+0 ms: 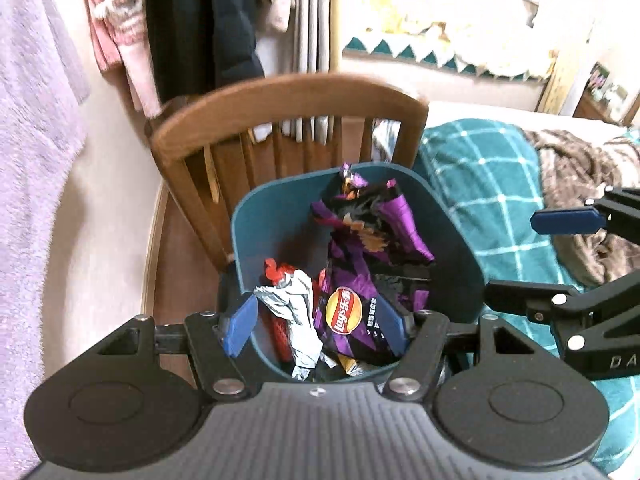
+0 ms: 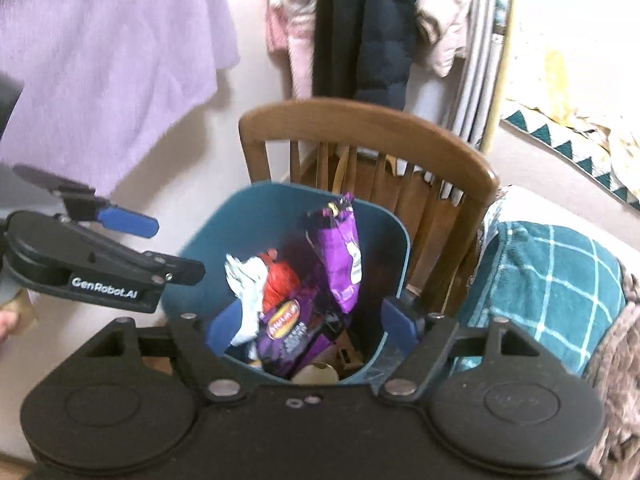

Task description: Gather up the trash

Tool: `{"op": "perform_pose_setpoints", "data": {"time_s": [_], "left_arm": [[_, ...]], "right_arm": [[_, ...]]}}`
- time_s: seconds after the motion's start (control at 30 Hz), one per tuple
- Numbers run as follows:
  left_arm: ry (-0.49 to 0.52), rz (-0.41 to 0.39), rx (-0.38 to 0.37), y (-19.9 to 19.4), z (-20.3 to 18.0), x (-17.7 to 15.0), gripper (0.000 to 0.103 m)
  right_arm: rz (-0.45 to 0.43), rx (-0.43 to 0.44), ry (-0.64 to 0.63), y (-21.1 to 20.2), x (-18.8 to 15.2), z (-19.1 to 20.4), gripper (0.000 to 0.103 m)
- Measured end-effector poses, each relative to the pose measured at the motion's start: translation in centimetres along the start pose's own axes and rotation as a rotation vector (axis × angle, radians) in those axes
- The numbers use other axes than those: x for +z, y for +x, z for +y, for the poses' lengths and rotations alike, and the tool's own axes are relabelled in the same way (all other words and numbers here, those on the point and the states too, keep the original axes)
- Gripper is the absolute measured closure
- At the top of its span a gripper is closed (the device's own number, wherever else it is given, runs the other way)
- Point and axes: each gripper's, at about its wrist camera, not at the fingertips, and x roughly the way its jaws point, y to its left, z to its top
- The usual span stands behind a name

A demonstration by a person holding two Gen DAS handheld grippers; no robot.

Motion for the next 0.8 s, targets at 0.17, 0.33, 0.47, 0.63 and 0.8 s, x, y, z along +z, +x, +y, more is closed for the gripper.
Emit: {"op": "perform_pose_setpoints", "data": {"time_s": [0.17, 0.33, 0.47, 0.63, 0.8], "left_arm": [[0.014, -0.065, -0.028, -4.2, 0.6, -1.3, 0.038], [0.002, -0.103, -0.048, -7.7, 1.5, -3.0, 0.028], [-0.046, -0.139, -0.054, -10.0, 2.3, -4.0, 0.022], [-0.075, -0.164, -0.084, -12.4, 3.2, -5.0, 0.021], [-0.076, -0.210, -0.099, -14.4, 3.7, -6.2, 0.005]], "right_arm": [[-0.065, -0.014, 0.059, -3.4, -0.6, 1.5, 0.020], [-0.119, -0.033, 0.060, -6.6, -1.5, 3.6, 0.015], [-0.158, -0.014, 0.090, -8.9, -2.1, 5.0, 0.007], [-0.232, 0.000, 0.105, -11.3, -2.9, 6.8, 0.000], [-0.285, 0.016, 0.131, -13.0, -3.4, 8.3, 0.000]]}}
